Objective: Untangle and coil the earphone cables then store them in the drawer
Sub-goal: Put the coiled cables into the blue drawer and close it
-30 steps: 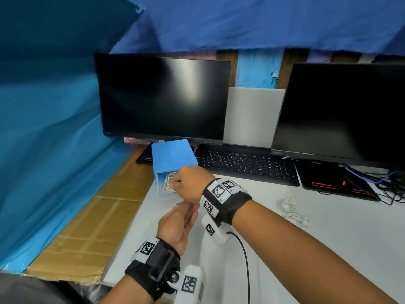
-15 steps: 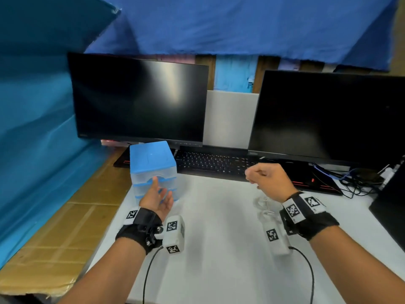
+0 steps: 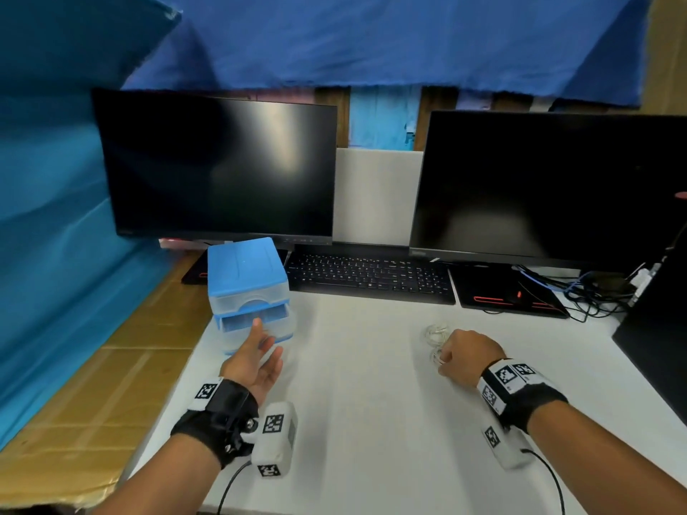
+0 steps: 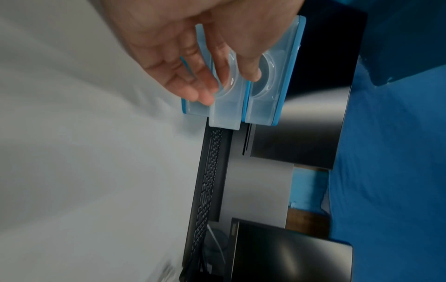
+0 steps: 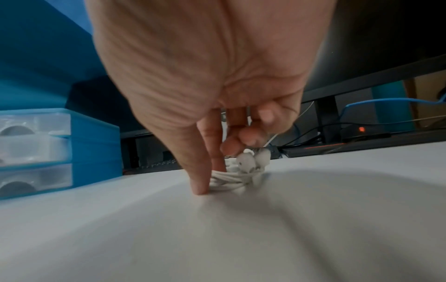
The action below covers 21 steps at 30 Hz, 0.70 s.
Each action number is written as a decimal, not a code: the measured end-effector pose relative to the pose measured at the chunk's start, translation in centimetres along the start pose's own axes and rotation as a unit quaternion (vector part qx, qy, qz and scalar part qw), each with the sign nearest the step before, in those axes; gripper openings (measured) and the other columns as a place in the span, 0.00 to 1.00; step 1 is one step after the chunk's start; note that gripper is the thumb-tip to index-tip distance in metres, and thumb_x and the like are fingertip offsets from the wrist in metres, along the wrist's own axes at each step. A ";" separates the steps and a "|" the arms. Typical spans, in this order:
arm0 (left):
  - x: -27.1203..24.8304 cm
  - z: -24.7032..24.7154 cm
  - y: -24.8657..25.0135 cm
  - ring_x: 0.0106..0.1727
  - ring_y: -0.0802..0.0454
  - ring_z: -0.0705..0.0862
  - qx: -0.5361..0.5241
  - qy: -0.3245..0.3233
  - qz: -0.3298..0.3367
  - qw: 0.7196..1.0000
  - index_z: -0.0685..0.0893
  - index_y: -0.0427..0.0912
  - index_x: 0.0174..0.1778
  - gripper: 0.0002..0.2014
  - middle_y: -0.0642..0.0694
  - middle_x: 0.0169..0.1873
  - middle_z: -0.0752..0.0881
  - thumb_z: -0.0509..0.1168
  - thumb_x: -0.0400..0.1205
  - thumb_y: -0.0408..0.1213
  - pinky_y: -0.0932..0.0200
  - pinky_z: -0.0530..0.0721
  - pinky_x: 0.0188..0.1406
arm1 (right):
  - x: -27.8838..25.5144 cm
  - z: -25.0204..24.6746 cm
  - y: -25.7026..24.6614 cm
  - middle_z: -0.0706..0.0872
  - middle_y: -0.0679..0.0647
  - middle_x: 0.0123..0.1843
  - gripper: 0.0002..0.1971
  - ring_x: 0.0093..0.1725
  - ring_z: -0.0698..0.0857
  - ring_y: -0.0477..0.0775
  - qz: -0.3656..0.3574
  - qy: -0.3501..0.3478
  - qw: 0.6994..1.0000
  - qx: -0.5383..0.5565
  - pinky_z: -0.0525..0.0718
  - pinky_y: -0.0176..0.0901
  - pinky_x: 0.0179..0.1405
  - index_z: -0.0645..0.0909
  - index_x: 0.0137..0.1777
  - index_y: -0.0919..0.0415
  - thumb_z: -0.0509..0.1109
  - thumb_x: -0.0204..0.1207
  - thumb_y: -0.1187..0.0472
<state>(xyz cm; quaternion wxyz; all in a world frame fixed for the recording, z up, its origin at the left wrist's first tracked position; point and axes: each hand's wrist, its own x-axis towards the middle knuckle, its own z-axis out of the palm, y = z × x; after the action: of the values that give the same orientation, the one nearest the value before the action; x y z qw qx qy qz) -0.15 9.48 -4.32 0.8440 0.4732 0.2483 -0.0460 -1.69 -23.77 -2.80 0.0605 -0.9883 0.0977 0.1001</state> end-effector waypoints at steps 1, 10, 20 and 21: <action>-0.2 -0.2 -0.2 0.44 0.53 0.84 0.003 -0.009 -0.002 1.000 0.83 0.45 0.46 0.16 0.49 0.51 0.84 0.70 0.76 0.55 0.60 0.82 0.41 | -0.1 0.2 -0.2 0.75 0.46 0.25 0.15 0.34 0.80 0.55 -0.008 0.009 1.000 -0.010 0.73 0.35 0.31 0.72 0.21 0.56 0.69 0.69 0.59; -2.4 -1.8 -2.4 0.45 0.53 0.83 0.011 -0.063 -0.018 0.998 0.85 0.50 0.57 0.15 0.49 0.52 0.85 0.67 0.79 0.53 0.59 0.81 0.40 | -1.1 -2.4 -5.1 0.82 0.44 0.30 0.13 0.38 0.83 0.50 -0.151 0.029 0.980 0.122 0.81 0.38 0.43 0.82 0.26 0.51 0.72 0.72 0.52; -3.0 -1.6 -2.5 0.45 0.52 0.84 0.029 -0.053 -0.022 0.998 0.85 0.49 0.59 0.15 0.48 0.54 0.87 0.66 0.80 0.52 0.60 0.82 0.36 | -2.5 -6.1 -23.6 0.84 0.52 0.32 0.08 0.33 0.83 0.55 -0.320 0.048 0.946 0.028 0.80 0.43 0.30 0.81 0.30 0.57 0.70 0.70 0.57; -3.0 -1.5 -2.5 0.43 0.52 0.84 0.031 -0.051 -0.021 0.998 0.85 0.49 0.59 0.15 0.49 0.53 0.87 0.66 0.81 0.51 0.61 0.82 0.34 | -2.4 -5.7 -24.7 0.80 0.52 0.29 0.12 0.30 0.80 0.55 -0.324 0.049 0.945 0.013 0.76 0.41 0.27 0.76 0.27 0.58 0.70 0.71 0.60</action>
<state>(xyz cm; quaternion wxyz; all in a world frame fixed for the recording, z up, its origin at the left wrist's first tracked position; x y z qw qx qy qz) -4.11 8.90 -5.55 0.8396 0.4904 0.2132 -0.0957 2.09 -0.03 5.71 0.0973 -0.9695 -0.2237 0.0254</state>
